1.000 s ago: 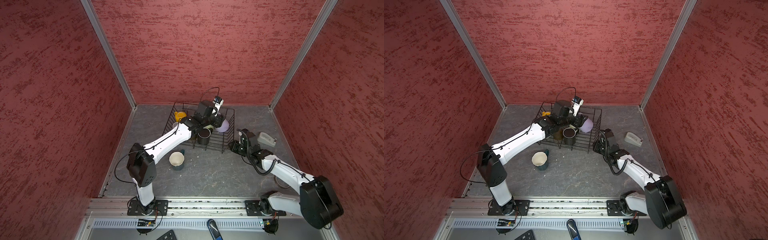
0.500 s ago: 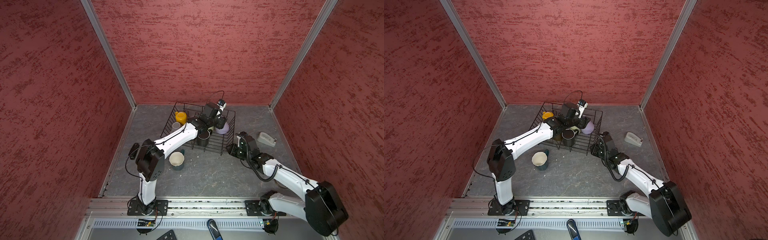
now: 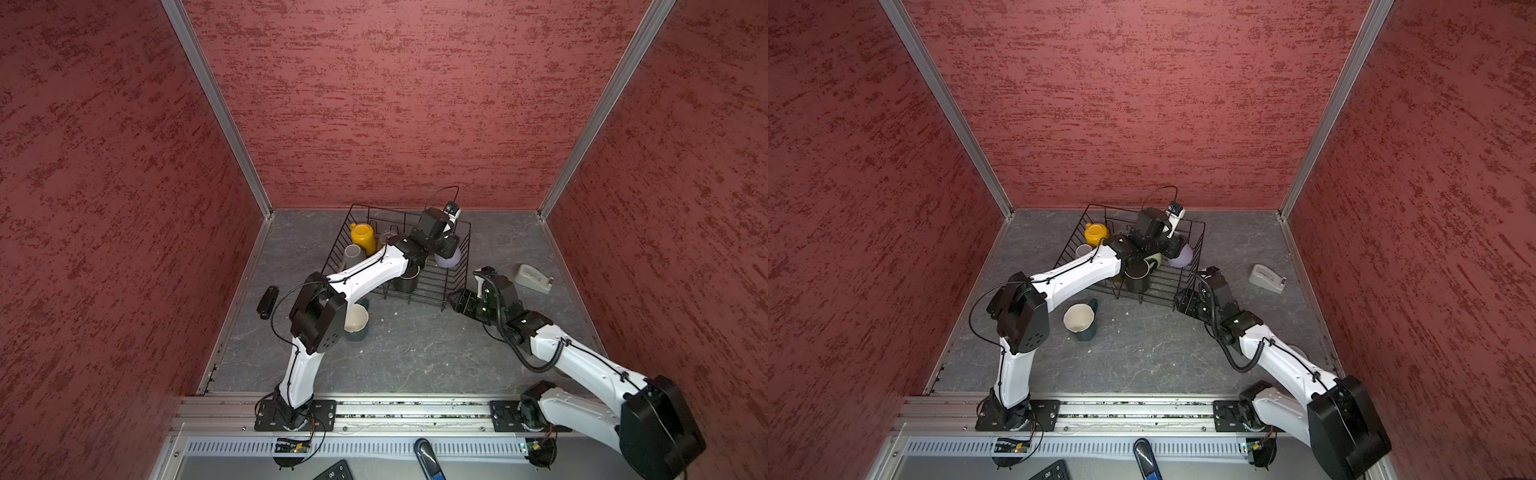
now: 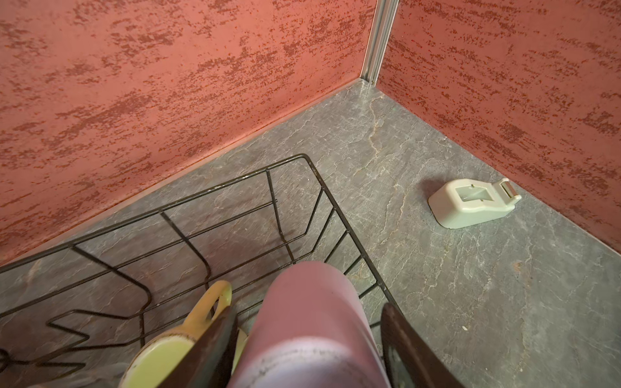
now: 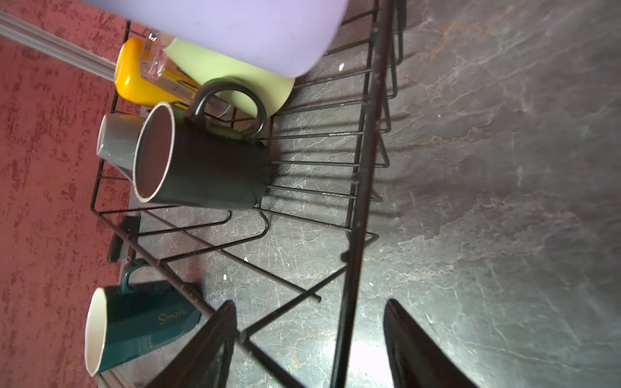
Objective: Load cups into a dish rack
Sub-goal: Rotate the dish rack at the top-center of the table, then place the cup upside down at the dish rack.
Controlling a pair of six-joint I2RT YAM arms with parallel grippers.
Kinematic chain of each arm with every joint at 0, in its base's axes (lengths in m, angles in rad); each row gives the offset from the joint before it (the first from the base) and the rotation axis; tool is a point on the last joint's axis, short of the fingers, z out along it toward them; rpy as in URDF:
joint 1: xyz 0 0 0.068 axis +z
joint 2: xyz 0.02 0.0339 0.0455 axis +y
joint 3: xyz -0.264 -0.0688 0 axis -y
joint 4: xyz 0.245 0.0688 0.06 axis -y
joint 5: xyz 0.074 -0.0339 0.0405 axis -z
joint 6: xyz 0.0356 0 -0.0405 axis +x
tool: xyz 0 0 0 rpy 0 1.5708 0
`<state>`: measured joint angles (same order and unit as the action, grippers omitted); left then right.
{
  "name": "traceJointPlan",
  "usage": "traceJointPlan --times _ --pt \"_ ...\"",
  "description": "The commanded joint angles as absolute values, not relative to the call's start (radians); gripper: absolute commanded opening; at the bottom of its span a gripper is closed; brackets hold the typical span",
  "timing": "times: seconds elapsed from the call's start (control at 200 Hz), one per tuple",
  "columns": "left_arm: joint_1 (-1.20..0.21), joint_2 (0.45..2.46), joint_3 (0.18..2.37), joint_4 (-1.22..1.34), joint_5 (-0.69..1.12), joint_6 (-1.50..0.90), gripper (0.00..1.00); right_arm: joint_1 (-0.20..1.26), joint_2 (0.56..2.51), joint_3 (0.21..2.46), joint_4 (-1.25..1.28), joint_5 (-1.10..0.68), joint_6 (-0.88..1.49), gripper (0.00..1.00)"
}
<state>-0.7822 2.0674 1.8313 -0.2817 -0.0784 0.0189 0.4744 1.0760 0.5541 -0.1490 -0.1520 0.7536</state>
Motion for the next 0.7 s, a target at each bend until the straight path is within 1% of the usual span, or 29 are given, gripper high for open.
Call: traceJointPlan --times 0.0,0.21,0.506,0.601,0.671,0.696 --pt "-0.786 2.105 1.881 -0.307 -0.099 0.043 0.0 0.48 1.027 0.552 -0.194 -0.127 0.767 0.76" --pt "-0.79 2.147 1.91 -0.324 -0.137 0.062 0.0 0.479 0.938 0.558 -0.26 -0.097 0.778 0.82" --pt "-0.791 2.201 1.946 -0.333 -0.17 0.081 0.0 0.477 0.846 0.577 -0.307 -0.066 0.794 0.88" --pt "-0.793 2.219 1.964 -0.344 -0.167 0.08 0.11 0.476 0.838 0.584 -0.317 -0.062 0.794 0.89" --pt "-0.794 2.228 1.973 -0.357 -0.162 0.08 0.24 0.478 0.831 0.586 -0.323 -0.058 0.795 0.89" --pt "-0.795 2.23 1.977 -0.361 -0.162 0.081 0.27 0.476 0.828 0.589 -0.324 -0.055 0.796 0.89"
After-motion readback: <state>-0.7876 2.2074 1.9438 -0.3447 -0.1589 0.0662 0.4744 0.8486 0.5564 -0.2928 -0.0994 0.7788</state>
